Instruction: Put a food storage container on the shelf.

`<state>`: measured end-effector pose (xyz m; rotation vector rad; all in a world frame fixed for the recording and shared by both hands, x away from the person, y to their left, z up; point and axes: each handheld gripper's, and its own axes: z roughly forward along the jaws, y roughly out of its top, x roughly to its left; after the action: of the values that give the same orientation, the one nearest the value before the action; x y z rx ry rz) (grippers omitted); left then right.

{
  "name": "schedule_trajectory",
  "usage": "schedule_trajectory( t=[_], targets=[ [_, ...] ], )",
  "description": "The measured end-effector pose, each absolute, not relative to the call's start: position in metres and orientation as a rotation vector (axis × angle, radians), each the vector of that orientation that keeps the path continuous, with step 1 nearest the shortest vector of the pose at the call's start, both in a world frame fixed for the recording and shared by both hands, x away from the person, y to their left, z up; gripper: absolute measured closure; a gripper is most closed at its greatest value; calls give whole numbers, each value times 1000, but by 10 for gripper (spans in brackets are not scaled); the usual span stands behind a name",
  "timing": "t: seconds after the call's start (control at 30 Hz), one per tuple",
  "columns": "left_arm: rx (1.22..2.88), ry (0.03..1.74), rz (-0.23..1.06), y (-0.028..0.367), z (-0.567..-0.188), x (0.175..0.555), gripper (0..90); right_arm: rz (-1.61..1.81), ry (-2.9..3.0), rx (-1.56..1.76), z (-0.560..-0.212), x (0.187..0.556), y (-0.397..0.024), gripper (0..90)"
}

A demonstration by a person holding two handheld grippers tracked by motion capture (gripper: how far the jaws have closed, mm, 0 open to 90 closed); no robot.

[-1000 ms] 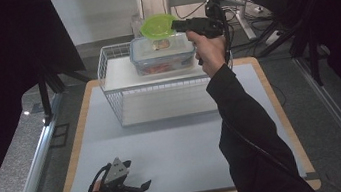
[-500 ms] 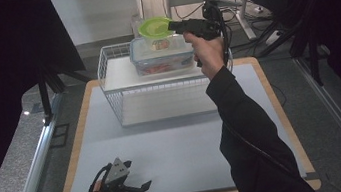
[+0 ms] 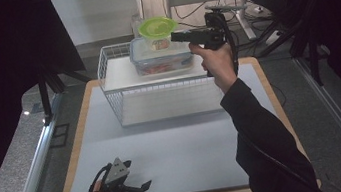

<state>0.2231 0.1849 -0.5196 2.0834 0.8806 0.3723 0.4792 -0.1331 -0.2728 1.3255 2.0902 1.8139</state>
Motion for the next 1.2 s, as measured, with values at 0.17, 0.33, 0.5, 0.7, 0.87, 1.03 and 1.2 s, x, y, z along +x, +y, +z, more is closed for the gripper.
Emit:
schedule_trajectory(
  t=[0.17,0.33,0.5,0.7,0.87,1.03,1.2],
  targets=[
    [2078,883,370,185,-520,223,44,1758,2130,1234,-284,466,-140,210],
    [2072,882,369,186,-519,224,43,1718,2161,1179,-295,451,-146,172],
    [2067,881,366,186,-519,224,42,1677,2190,1117,-304,436,-149,138],
    [2069,883,365,185,-520,224,40,1611,2212,1020,-316,418,-153,93],
    [2071,882,366,185,-520,224,40,1557,2236,969,-331,405,-158,68],
    [2077,880,368,185,-520,224,40,1508,2268,922,-346,391,-165,42],
    [2082,876,369,185,-520,224,37,1473,2294,903,-361,378,-172,28]
  ],
)
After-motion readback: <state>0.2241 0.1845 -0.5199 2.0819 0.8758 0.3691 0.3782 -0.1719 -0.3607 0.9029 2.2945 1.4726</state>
